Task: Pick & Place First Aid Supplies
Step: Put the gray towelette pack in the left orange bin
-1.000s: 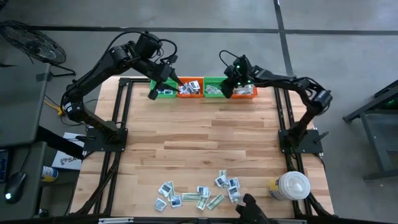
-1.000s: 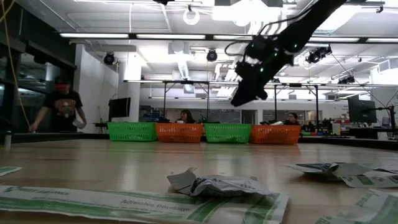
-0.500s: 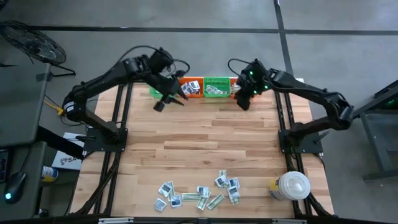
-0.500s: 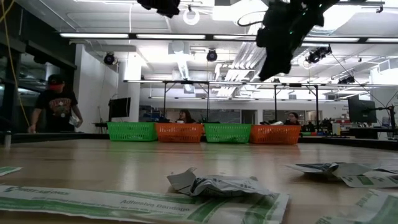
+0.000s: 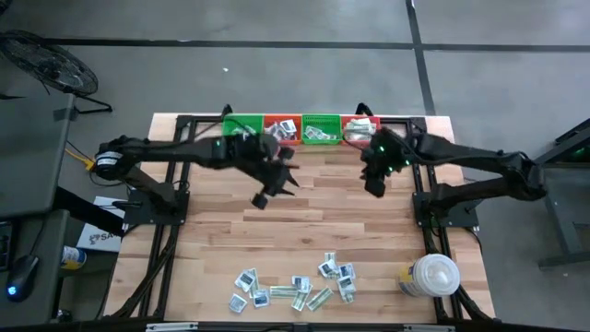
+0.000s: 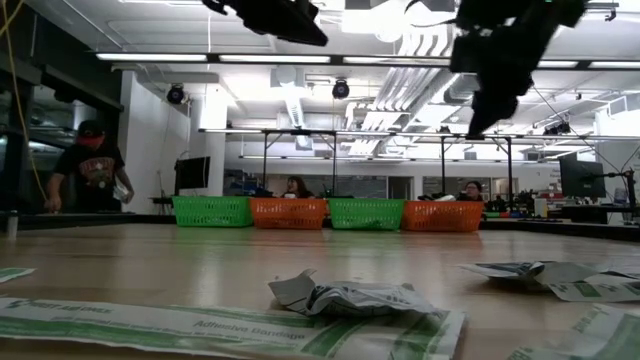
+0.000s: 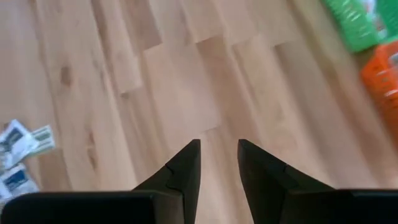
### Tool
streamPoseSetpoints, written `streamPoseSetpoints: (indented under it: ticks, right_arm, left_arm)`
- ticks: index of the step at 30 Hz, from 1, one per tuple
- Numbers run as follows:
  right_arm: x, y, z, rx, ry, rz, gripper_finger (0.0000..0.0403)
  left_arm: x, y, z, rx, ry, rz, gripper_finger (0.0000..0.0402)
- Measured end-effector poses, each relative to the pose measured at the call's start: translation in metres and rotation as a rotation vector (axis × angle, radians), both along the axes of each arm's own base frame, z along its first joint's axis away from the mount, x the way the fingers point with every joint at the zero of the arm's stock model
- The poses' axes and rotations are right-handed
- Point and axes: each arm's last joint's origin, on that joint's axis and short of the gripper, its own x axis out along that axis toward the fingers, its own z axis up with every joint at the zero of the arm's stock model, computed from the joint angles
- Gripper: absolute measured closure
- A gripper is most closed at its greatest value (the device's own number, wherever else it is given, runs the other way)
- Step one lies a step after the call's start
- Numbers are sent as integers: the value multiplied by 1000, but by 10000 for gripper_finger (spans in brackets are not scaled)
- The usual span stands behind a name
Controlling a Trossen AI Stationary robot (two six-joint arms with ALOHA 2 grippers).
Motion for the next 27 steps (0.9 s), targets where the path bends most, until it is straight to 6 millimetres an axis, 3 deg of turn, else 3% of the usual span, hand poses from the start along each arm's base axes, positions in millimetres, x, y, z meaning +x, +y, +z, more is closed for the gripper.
streamPoseSetpoints:
  ticks: [5, 11, 19, 27]
  right_arm:
    - [-17, 27, -12, 14, -98, -46, 304]
    - [-34, 55, -10, 46, -188, -39, 304]
    - [-42, 80, -2, 10, -258, 4, 304]
    - [-45, 100, -1, 8, -270, 69, 304]
  left_arm:
    - [16, -33, -15, 23, -73, 84, 284]
    - [46, -68, -37, -37, -63, 97, 284]
    - [77, -97, -86, -169, 104, 122, 281]
    - [101, -122, -112, -287, 197, 145, 206]
